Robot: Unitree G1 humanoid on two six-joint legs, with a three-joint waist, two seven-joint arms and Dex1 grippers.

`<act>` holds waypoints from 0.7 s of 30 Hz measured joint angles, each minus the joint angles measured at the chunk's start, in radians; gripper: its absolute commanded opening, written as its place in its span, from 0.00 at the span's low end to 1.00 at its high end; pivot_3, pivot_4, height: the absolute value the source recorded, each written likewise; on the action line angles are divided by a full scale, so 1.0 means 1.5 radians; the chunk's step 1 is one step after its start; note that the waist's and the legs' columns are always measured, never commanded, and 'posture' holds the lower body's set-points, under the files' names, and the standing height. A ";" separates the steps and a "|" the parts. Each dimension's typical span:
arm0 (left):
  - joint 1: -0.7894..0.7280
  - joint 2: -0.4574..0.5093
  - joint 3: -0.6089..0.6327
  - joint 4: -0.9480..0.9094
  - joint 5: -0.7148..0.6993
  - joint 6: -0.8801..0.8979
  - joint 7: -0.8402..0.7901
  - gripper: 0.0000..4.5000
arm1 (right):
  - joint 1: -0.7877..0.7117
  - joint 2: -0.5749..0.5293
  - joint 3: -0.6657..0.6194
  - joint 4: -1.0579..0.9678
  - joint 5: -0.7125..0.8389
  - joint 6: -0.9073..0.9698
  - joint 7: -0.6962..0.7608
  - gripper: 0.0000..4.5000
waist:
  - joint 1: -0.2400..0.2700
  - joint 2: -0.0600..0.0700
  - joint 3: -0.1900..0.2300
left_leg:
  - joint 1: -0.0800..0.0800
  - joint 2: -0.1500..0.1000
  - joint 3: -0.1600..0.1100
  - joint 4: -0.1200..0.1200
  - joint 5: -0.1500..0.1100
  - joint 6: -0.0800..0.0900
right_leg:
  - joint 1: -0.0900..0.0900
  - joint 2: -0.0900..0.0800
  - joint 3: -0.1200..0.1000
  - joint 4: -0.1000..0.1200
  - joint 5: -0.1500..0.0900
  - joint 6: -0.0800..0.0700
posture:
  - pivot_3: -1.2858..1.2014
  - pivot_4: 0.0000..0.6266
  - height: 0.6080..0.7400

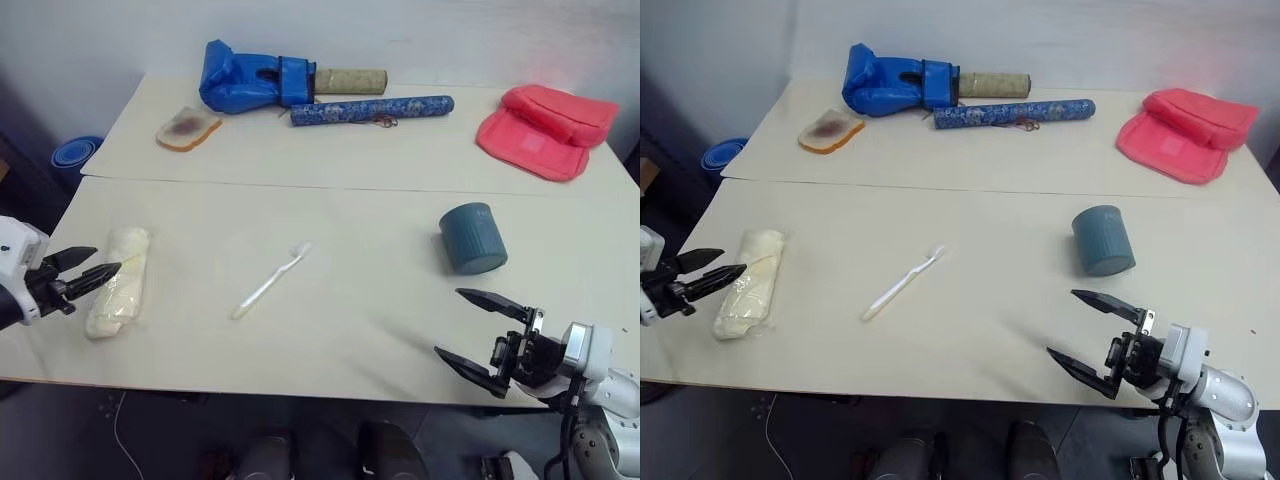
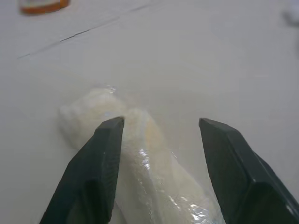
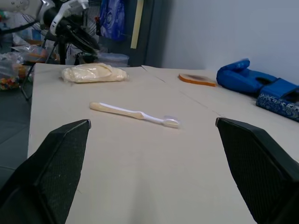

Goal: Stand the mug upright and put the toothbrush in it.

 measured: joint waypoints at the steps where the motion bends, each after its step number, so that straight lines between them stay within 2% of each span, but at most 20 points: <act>1: -0.004 0.000 -0.006 -0.008 -0.004 -0.014 -0.016 0.88 | 0.001 -0.005 -0.016 0.018 -0.003 0.000 -0.005 1.00 | 0.003 0.000 0.000 | 0.000 0.000 0.000 0.000 0.000 0.000 | 0.000 0.000 0.001 0.000 0.000 0.000 | 0.52 0.24 1.00; 3: -0.023 -0.010 -0.034 -0.022 -0.007 -0.045 -0.046 0.99 | 0.010 -0.021 -0.049 0.061 -0.009 0.002 -0.009 1.00 | 0.008 0.000 0.000 | 0.000 0.000 0.000 0.000 0.000 0.000 | 0.000 0.000 0.001 0.000 0.000 0.000 | 0.52 0.24 1.00; 5: -0.032 -0.030 -0.064 -0.041 -0.012 -0.069 -0.066 0.99 | 0.017 -0.040 -0.082 0.099 -0.013 0.006 -0.011 1.00 | 0.008 0.001 0.000 | -0.001 0.000 0.000 0.000 0.000 0.000 | 0.000 0.000 0.001 -0.001 0.000 0.000 | 0.52 0.24 1.00; 7: -0.058 -0.092 -0.129 -0.088 -0.037 -0.073 -0.079 0.99 | 0.033 -0.082 -0.122 0.161 -0.026 0.024 -0.020 1.00 | 0.010 0.002 0.000 | 0.000 -0.001 0.001 0.000 0.000 0.001 | 0.000 0.000 0.000 0.000 0.000 0.000 | 0.52 0.24 1.00; 10: -0.064 -0.132 -0.203 -0.114 -0.049 -0.061 -0.093 0.99 | 0.034 -0.108 -0.155 0.215 -0.046 0.037 -0.037 1.00 | 0.007 0.001 0.000 | 0.000 0.000 0.002 0.000 0.000 0.001 | 0.000 0.001 0.000 0.000 0.000 0.000 | 0.52 0.24 1.00; 13: -0.079 -0.158 -0.232 -0.115 -0.049 -0.059 -0.089 0.99 | 0.030 -0.118 -0.165 0.245 -0.053 0.053 -0.042 1.00 | -0.001 0.001 0.000 | 0.000 0.001 0.004 0.000 0.000 0.000 | 0.000 0.002 0.000 0.000 0.000 0.000 | 0.52 0.24 1.00; 17: -0.090 -0.207 -0.267 -0.132 -0.054 -0.061 -0.083 0.99 | -0.039 -0.170 -0.153 0.258 -0.074 0.225 -0.152 1.00 | -0.010 0.002 0.000 | 0.001 0.000 0.006 0.000 0.001 0.002 | 0.000 0.001 0.002 0.001 0.001 0.001 | 0.52 0.24 1.00; 21: -0.090 -0.230 -0.281 -0.149 -0.064 -0.058 -0.073 0.99 | -0.185 -0.244 -0.091 0.263 -0.085 0.409 -0.218 1.00 | -0.009 0.002 -0.001 | 0.000 0.001 0.004 0.000 0.002 0.001 | -0.002 0.001 0.001 0.001 0.000 0.001 | 0.52 0.24 1.00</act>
